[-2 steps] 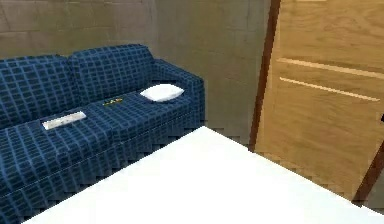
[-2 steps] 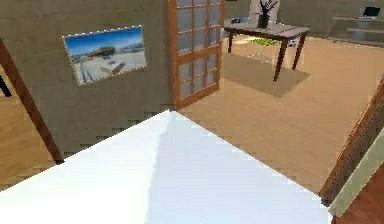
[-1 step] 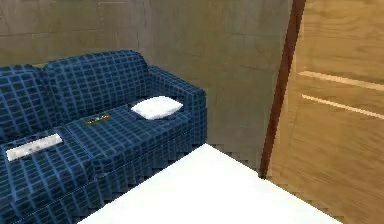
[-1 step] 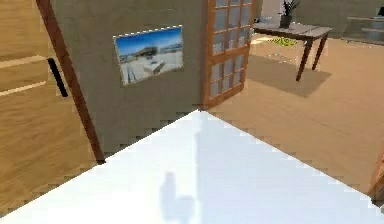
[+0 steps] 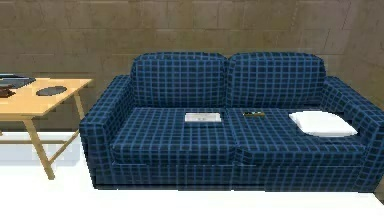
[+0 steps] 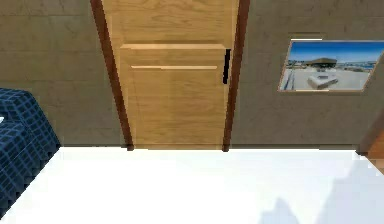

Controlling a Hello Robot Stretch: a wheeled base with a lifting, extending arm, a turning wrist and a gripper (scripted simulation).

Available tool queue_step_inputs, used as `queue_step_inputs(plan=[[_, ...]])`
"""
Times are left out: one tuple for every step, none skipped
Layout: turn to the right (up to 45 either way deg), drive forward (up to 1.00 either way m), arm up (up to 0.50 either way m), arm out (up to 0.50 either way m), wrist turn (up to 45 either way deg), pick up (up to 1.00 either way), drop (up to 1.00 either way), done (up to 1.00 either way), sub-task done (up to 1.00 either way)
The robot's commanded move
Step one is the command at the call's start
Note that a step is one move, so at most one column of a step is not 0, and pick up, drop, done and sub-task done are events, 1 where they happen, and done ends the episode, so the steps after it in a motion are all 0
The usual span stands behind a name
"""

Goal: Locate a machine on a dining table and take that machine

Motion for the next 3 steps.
queue_step_inputs(plan=[[-12.0, 0.00, 0.00, 0.00, 0.0, 0.00, 0.00, 0.00, 0.00], [0.0, 0.85, 0.00, 0.00, 0.0, 0.00, 0.00, 0.00, 0.00], [-45.0, 0.00, 0.00, 0.00, 0.0, 0.00, 0.00, 0.00, 0.00]])
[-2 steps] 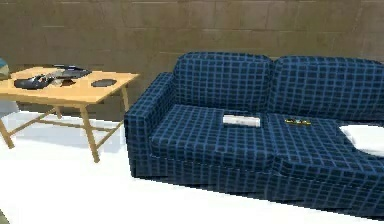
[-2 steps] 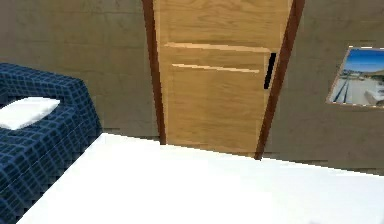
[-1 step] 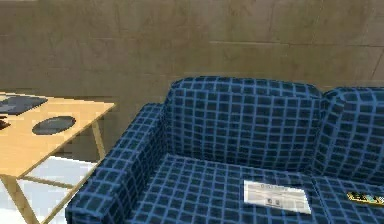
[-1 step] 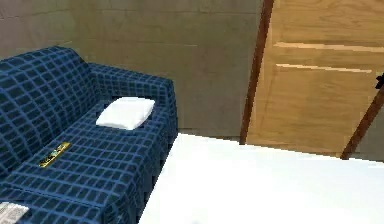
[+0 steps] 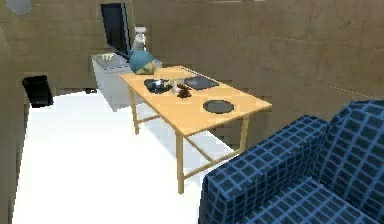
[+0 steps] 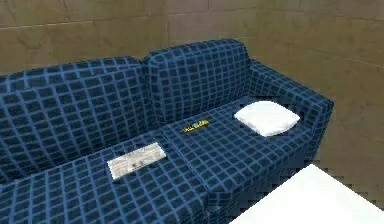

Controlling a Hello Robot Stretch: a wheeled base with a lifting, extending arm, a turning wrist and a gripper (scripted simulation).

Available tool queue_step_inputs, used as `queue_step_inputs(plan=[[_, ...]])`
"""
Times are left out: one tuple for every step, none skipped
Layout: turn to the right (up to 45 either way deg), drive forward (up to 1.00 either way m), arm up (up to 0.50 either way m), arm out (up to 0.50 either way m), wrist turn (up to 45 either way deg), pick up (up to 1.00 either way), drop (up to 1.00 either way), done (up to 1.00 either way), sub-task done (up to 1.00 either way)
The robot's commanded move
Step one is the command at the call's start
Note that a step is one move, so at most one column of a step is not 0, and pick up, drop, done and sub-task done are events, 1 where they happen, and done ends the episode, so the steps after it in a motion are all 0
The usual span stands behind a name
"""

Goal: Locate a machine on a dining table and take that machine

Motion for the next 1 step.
queue_step_inputs(plan=[[-33.0, 0.00, 0.00, 0.00, 0.0, 0.00, 0.00, 0.00, 0.00]])
